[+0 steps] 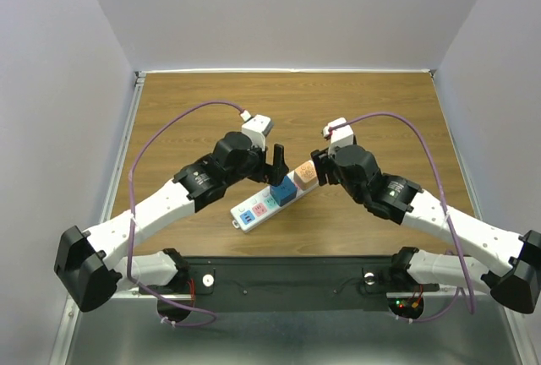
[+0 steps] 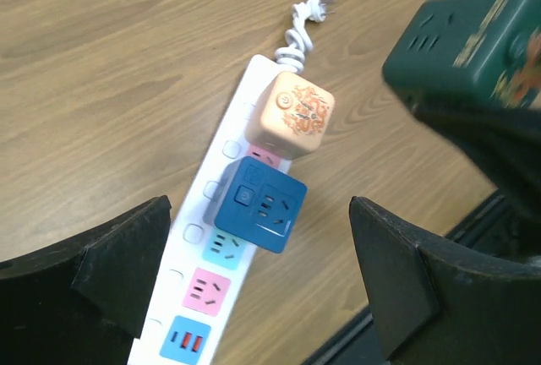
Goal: Insert the plug
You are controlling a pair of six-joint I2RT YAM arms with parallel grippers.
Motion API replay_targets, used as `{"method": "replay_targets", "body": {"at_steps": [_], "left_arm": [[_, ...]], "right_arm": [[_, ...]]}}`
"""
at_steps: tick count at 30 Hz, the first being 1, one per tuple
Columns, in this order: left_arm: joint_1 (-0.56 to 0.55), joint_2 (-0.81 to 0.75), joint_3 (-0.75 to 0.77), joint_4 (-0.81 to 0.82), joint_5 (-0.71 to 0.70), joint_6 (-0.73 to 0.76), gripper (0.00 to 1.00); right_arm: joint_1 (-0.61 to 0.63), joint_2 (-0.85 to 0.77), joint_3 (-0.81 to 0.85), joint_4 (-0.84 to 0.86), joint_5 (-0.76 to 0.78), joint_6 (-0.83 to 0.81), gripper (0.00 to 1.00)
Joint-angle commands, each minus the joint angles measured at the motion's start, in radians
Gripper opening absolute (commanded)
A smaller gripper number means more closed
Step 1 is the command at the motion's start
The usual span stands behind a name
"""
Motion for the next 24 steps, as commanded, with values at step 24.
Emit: {"method": "replay_targets", "body": {"at_steps": [24], "left_arm": [[-0.202,0.298,-0.007,0.114,-0.159,0.275,0.99]], "right_arm": [[-0.115,-0.091,0.04,0.048,0.02,0.129,0.0]]}}
